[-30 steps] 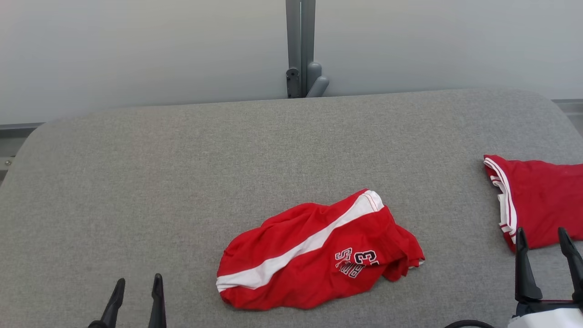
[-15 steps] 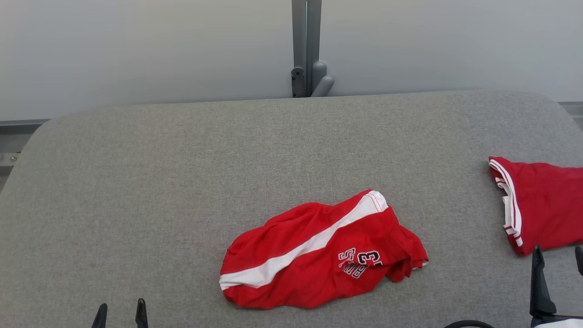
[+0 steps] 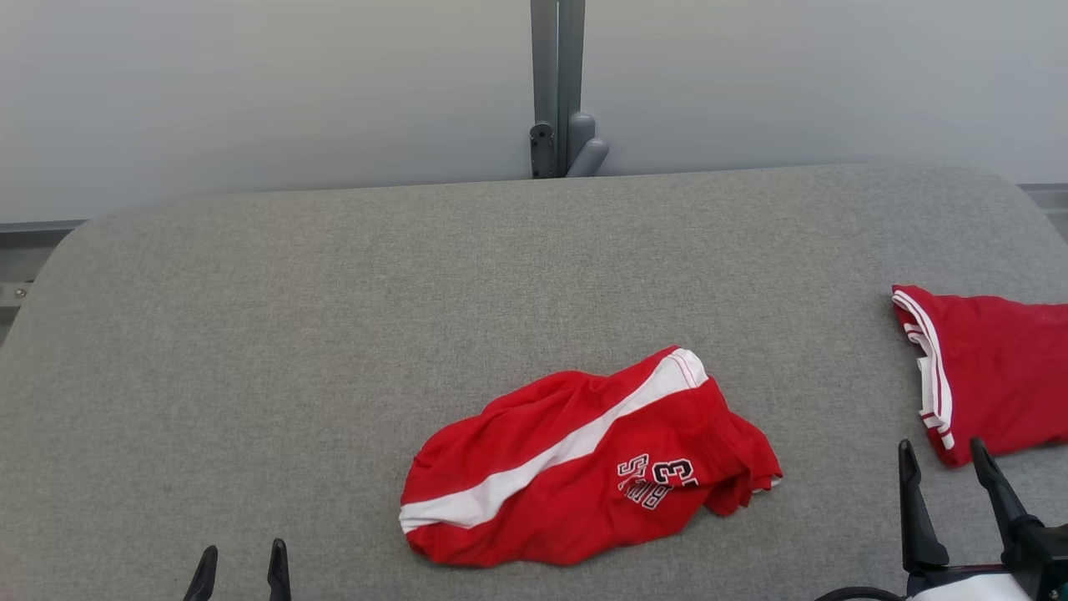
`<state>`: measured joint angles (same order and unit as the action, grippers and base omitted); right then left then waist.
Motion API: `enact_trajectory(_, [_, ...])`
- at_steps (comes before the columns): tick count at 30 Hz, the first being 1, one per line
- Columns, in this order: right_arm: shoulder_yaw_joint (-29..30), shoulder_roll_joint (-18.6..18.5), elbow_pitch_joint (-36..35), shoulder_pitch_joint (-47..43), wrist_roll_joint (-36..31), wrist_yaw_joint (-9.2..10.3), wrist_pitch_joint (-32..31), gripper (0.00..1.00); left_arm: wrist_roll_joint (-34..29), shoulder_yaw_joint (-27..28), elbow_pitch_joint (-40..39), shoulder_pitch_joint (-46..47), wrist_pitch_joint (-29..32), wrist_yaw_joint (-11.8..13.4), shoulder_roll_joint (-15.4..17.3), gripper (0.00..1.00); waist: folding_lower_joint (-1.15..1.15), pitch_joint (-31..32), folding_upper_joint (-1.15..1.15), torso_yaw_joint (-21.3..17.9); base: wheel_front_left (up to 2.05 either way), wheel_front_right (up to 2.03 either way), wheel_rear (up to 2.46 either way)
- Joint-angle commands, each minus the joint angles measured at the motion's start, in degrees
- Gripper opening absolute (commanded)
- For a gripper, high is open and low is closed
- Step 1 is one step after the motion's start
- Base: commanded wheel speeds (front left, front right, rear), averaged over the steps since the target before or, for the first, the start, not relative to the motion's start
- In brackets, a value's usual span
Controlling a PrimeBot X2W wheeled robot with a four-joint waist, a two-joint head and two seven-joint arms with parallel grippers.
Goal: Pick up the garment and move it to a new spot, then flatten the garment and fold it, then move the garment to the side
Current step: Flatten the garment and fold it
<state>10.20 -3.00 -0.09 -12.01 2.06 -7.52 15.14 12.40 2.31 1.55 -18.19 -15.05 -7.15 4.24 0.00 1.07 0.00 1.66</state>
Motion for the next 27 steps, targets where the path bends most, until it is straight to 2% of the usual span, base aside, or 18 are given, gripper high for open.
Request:
enact_trajectory(1, [-0.45, -0.35, 0.29, 0.59, 0.42, 0.06, -0.01, 1.0, -0.36, 0.08, 0.08, 0.61, -0.13, -0.31, -0.2, 1.0, 0.0, 0.05, 0.0, -0.01, 0.0, 0.0, 0.0])
enact_trajectory(10, [-5.16, -1.11, 1.81, 2.02, 0.87, 0.06, -0.01, 1.0, 0.25, -2.46, 2.17, 2.63, -0.13, -0.37, -0.38, 1.0, 0.0, 0.67, 0.0, -0.48, 0.0, 0.0, 0.0])
enact_trajectory(19, [-5.99, -0.74, 2.02, 2.41, 0.91, 0.06, -0.01, 1.0, 0.88, -3.27, 2.9, 3.51, -0.13, -0.39, 0.03, 1.0, 0.0, 0.89, 0.0, -0.83, 0.0, 0.0, 0.0])
enact_trajectory(22, [-6.39, -0.49, 1.54, 3.83, 3.46, 0.06, -0.01, 1.0, 1.24, -3.76, 2.71, 4.34, -0.13, -0.39, 0.03, 1.0, 0.0, 0.32, 0.0, -1.0, 0.0, 0.0, 0.0])
enact_trajectory(25, [-10.1, -0.86, 4.26, 5.37, 6.26, 0.06, -0.08, 1.0, 2.63, -4.18, 5.13, 5.09, -0.05, -0.39, -0.14, 1.0, 0.0, -0.71, 0.0, -1.24, 0.0, 0.0, 0.0])
enact_trajectory(27, [-14.26, -3.05, 6.5, 9.08, 8.63, 0.08, -4.13, 1.0, 3.97, -4.87, 7.6, 7.46, 1.91, -0.39, -0.28, 1.0, 0.0, -2.15, 0.0, -1.43, 0.0, 0.0, 0.0])
